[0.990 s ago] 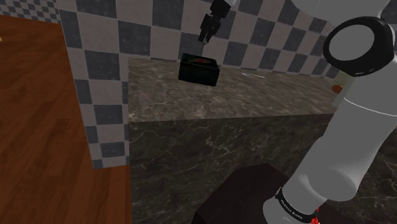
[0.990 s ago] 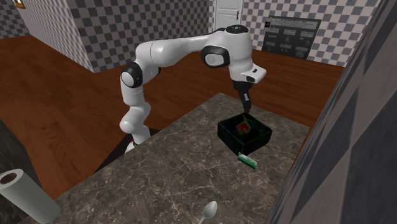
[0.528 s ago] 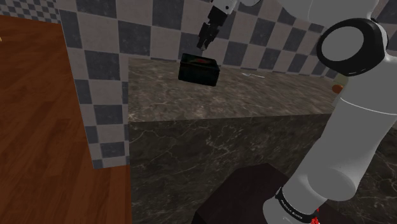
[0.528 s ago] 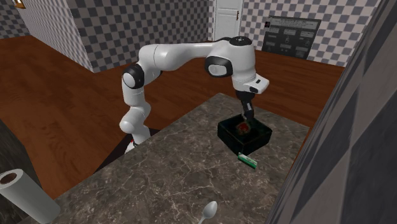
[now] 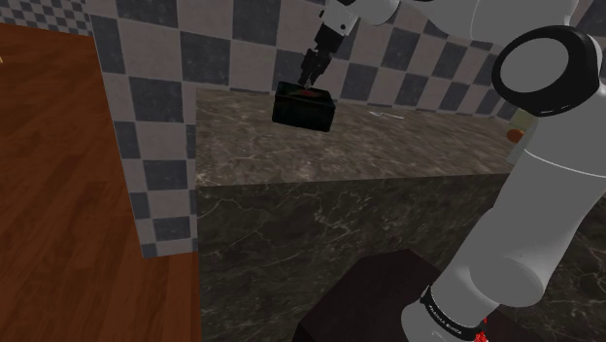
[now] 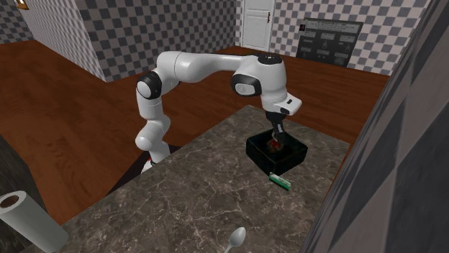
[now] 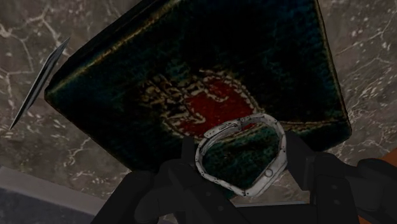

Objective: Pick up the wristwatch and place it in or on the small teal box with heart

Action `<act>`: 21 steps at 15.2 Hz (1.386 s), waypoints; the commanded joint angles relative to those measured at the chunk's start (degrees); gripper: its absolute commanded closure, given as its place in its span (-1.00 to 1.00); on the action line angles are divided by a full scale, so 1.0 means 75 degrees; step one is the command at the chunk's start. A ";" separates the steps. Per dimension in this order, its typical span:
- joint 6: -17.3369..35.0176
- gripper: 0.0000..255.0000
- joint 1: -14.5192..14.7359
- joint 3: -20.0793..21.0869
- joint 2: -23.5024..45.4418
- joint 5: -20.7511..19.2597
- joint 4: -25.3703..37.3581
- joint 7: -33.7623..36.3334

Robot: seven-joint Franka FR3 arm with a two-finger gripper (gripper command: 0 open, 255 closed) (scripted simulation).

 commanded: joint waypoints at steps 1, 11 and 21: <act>0.0021 1.00 0.0001 0.0001 0.0001 0.0001 -0.0017 -0.0003; 0.0021 -1.00 0.0001 0.0001 0.0001 0.0001 -0.0017 -0.0003; -0.0970 -1.00 -0.0124 -0.0084 0.0058 0.0024 0.1011 0.0032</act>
